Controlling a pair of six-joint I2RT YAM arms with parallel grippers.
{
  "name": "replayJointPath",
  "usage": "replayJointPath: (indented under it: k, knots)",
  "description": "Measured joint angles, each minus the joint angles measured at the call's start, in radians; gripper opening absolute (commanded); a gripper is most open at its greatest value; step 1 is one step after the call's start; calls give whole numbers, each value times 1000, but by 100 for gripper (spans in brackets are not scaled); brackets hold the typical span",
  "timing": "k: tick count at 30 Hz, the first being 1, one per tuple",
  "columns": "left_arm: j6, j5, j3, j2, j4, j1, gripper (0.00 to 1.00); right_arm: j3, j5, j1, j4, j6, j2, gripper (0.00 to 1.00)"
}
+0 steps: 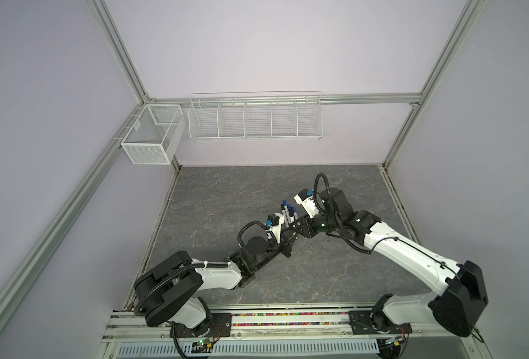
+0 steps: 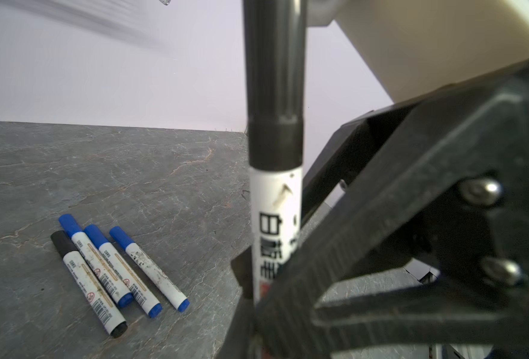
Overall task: Insert the pens into the pen caps
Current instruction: 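Grasp the capped marker with the right gripper while the left gripper opens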
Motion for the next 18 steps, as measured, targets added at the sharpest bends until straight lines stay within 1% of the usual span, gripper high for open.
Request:
replayJointPath:
  k: [3, 4, 9, 10, 11, 13, 16, 18]
  knots:
    - [-10, -5, 0, 4, 1, 0, 1, -16, 17, -4, 23, 1, -8, 12]
    - [-10, -10, 1, 4, -1, 0, 8, -19, 18, -4, 30, 5, -8, 11]
    - [-32, -50, 16, 3, -34, 1, 33, -30, 29, -35, 51, 45, -8, 10]
    - [-37, -58, 16, 3, -45, 3, 69, -29, 45, -51, 51, 54, -8, 10]
    - [-39, -65, 16, 3, -60, 7, 83, -29, 63, -68, 46, 61, -8, 9]
    - [-48, -74, 16, 2, -92, 18, 98, -20, 105, -107, 21, 73, 4, 9]
    - [-76, -95, 13, -16, -150, 39, 99, 19, 171, -165, -31, 76, 69, 9]
    - [-100, -133, 13, -40, -201, 50, 99, 51, 211, -193, -71, 74, 138, 9]
